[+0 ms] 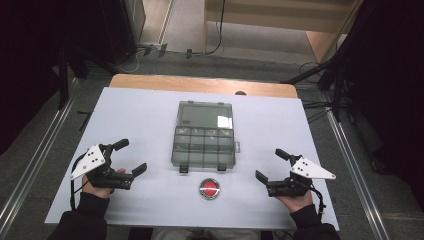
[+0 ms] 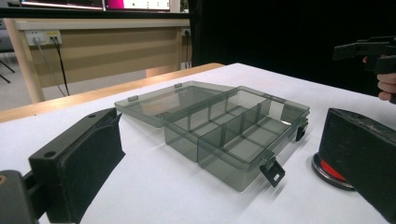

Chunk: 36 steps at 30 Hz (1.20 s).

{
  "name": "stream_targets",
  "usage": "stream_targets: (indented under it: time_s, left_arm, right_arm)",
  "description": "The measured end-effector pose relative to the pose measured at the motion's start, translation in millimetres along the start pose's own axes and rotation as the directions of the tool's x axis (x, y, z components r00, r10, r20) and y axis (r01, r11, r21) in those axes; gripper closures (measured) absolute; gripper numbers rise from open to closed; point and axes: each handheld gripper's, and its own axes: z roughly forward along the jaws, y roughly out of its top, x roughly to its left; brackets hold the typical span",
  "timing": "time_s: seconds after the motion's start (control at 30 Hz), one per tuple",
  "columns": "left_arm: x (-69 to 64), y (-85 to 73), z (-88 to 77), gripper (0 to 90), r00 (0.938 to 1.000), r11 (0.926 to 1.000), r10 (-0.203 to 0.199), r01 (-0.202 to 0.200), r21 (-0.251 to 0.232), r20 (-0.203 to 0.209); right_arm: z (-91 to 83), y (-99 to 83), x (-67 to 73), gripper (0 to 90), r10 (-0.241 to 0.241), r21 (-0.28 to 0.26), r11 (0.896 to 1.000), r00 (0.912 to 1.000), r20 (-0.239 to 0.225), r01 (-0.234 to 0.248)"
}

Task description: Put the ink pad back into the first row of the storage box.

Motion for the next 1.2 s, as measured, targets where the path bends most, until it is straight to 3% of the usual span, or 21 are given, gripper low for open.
stream_targets:
  time_s: [0.73, 1.2]
  left_arm:
    - [-0.3, 0.2, 2.3, 0.0, 0.9999, 1.0, 0.001, -0.001, 0.0, 0.011]
    - [-0.2, -0.4, 3.4, 0.0, 0.9999, 1.0, 0.002, -0.003, 0.007, 0.013]
  right_arm:
    - [16.9, 0.5, 19.6, 0.0, -0.02, 0.076, 0.997, 0.9956, -0.092, 0.027]
    - [30.7, 1.0, 28.7, 0.0, -0.043, 0.152, 0.986, 0.9896, -0.137, 0.064]
